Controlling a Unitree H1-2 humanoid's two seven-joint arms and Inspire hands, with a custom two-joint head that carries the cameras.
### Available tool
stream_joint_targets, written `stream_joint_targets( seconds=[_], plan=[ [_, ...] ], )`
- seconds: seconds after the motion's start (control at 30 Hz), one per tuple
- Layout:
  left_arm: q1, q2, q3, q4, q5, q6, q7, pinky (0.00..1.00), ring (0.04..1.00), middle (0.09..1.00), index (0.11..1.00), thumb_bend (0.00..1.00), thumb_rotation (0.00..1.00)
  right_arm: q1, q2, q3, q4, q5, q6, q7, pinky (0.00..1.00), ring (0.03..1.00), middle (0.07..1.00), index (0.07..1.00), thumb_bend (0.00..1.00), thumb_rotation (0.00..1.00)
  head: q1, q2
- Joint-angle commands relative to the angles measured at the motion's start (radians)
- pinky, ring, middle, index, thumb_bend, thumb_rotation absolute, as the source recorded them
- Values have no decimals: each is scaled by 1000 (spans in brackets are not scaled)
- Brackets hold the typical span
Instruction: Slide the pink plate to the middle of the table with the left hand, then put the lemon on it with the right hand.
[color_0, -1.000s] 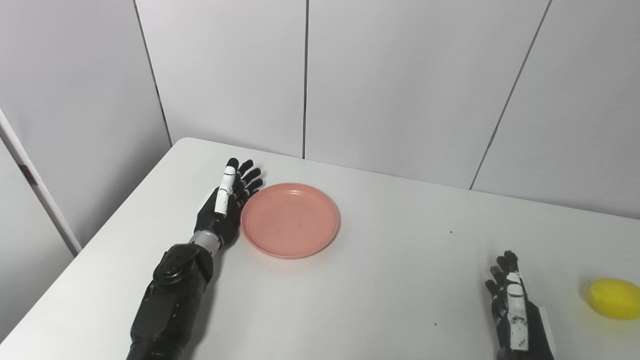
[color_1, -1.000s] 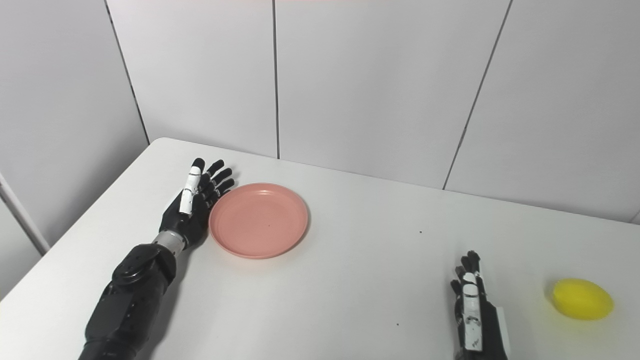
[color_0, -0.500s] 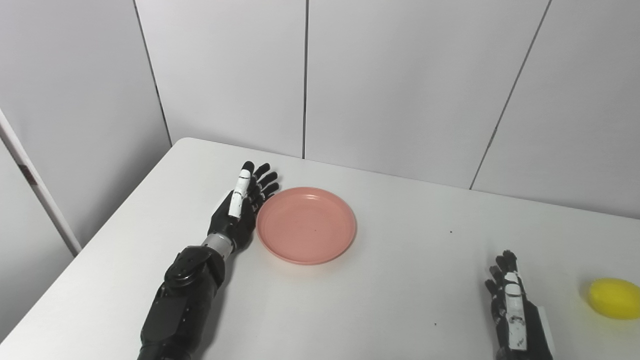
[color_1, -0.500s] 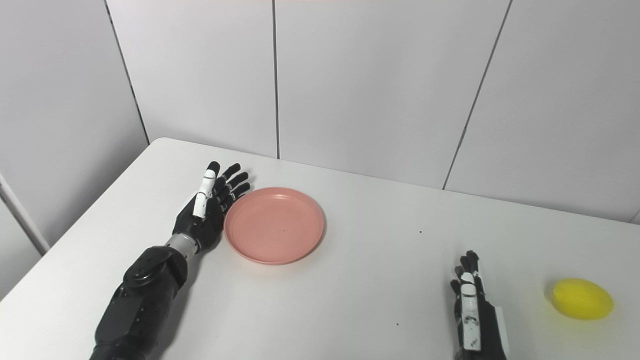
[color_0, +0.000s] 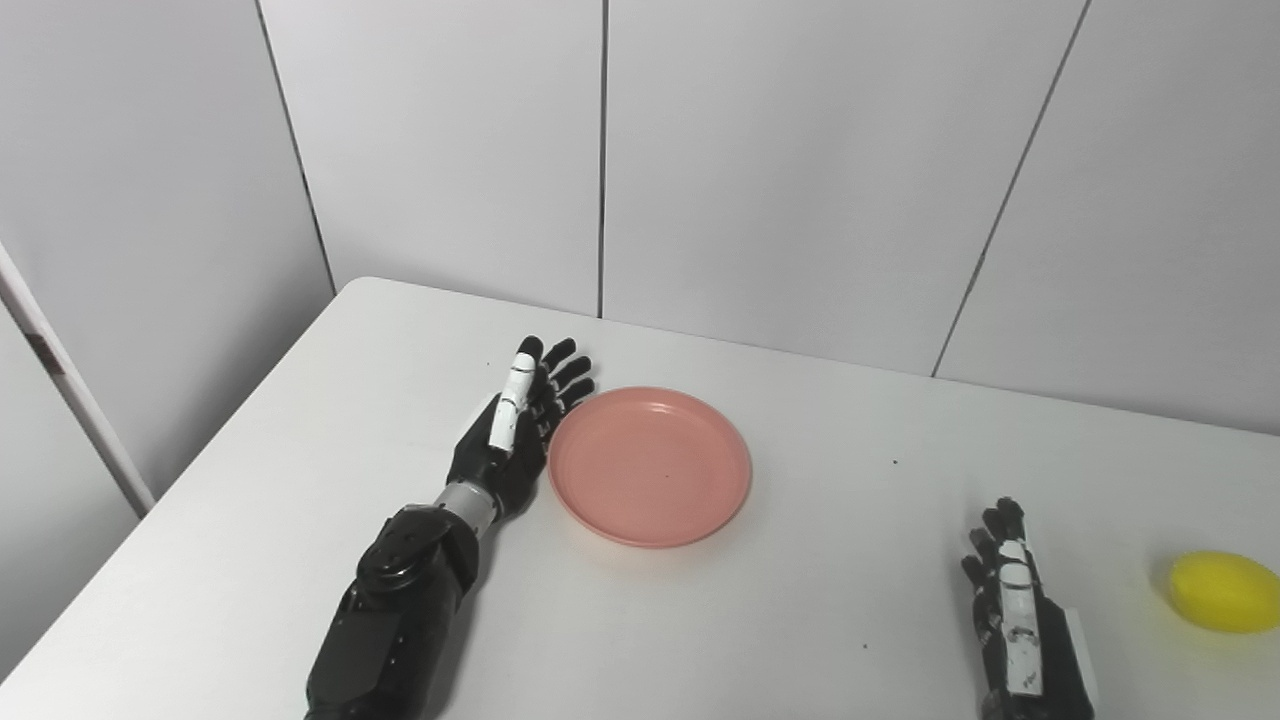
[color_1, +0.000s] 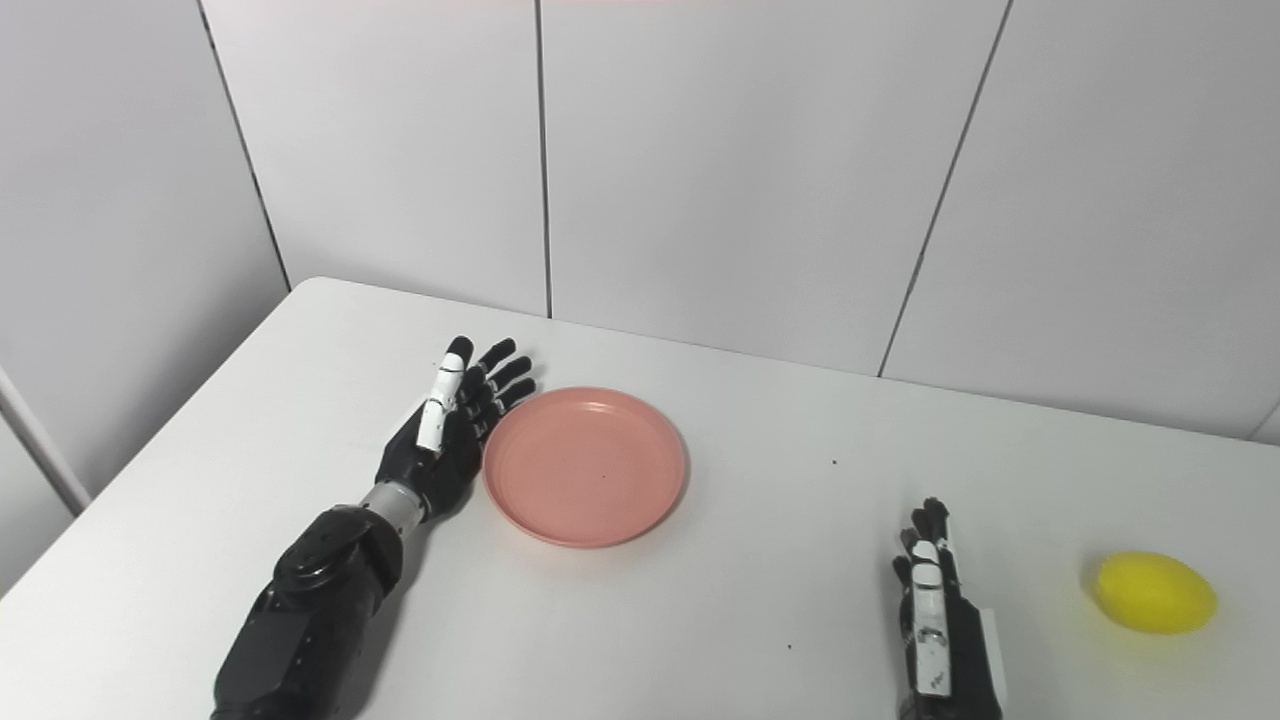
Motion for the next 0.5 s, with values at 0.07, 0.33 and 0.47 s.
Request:
stream_joint_targets(
  seconds=[0.07,0.33,0.47],
  plan=[
    [-1,-21,-18,-36,26,17,3,943,940,941,930,536,1000,2,17,4,-12,-9,-18,-8,1000,983,993,1000,205,1000,-8,6],
    [13,-49,-33,-59,56,13,10,943,939,940,928,555,1000,2,25,4,-15,-20,-11,-15,1000,977,988,996,229,1000,-20,14],
    [24,-70,-42,-89,58,28,17,941,935,937,927,558,1000,0,25,5,-13,-25,-14,-17,1000,974,986,994,224,1000,-30,18]
  ],
)
